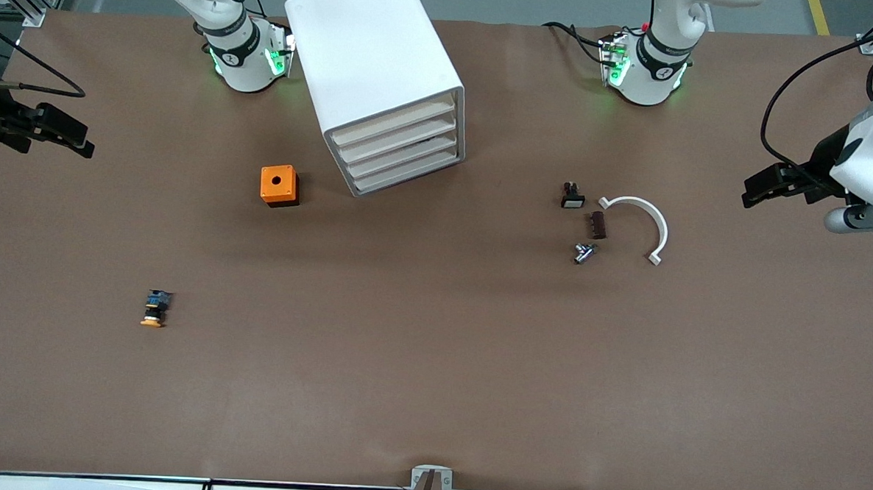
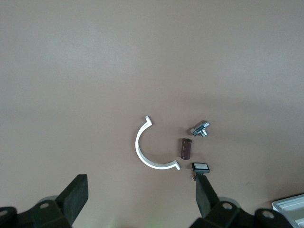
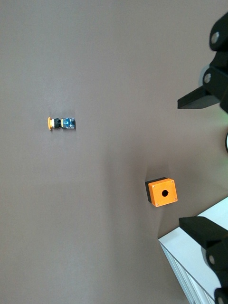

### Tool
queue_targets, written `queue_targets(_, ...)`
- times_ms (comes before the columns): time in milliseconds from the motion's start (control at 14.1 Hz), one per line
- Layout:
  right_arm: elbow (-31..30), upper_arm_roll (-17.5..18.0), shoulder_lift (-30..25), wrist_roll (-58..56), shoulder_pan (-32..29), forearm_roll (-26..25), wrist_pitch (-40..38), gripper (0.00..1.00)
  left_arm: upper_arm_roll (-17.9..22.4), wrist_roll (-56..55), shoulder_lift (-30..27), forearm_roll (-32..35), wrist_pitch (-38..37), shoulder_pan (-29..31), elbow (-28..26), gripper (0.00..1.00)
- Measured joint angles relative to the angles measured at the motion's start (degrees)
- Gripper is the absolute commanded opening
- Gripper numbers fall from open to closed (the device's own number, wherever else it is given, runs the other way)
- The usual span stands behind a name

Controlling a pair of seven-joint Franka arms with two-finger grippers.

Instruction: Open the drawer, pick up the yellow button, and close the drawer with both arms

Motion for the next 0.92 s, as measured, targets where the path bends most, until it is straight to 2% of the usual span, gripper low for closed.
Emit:
queue_targets(71,-0.03,0.0,-0.07,0.0,0.0,0.0,0.11,1.0,-2.45,0.0,0.39,0.0,0.01,2.56,0.38,1.0)
queue_targets(212,-0.07,0.0,-0.24,-0.01,0.0,0.0,0.87,1.0,-4.57,0.0,1.07,0.0,0.02,5.11,0.88,1.0)
queue_targets(495,-1.74,0.03,-1.36,-0.11,0.0,0.0,4.19,1.0,-4.84,0.0,1.45,0.0,0.19,5.66,1.99,1.0)
queue_targets(920,-8.56,0.08,-6.39,-2.8,0.01,0.0,8.34,1.0,-4.98,0.0,1.47,0.0,0.22,5.98,2.47,1.0)
